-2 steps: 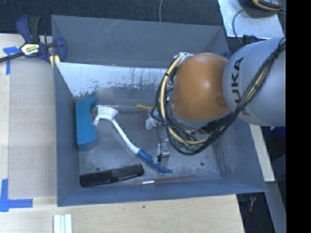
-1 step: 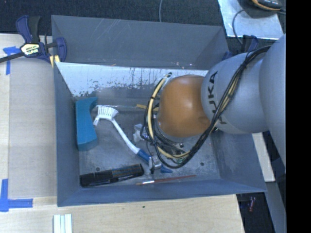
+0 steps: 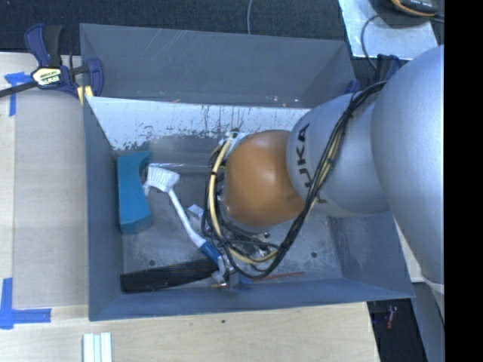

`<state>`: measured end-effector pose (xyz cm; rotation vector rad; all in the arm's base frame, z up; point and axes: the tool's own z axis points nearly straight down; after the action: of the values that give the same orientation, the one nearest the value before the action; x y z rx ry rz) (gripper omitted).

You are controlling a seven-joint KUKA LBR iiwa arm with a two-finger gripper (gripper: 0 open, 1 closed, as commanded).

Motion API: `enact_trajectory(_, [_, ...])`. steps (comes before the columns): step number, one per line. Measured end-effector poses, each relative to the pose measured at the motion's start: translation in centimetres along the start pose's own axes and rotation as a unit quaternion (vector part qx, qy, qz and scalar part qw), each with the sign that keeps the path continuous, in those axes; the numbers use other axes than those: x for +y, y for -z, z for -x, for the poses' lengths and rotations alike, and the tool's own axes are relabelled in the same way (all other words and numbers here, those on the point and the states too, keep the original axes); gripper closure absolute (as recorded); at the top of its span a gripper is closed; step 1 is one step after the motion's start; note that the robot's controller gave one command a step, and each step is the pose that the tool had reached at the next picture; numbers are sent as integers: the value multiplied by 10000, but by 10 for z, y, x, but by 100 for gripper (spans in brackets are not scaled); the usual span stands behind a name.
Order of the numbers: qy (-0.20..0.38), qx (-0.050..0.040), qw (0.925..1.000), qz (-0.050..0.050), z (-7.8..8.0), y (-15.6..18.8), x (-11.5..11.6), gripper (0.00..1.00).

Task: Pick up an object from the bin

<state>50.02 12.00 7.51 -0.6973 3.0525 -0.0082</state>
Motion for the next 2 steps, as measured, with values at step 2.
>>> enact_trajectory(2, [-1071,-3,9943,0,3,-1,10,100])
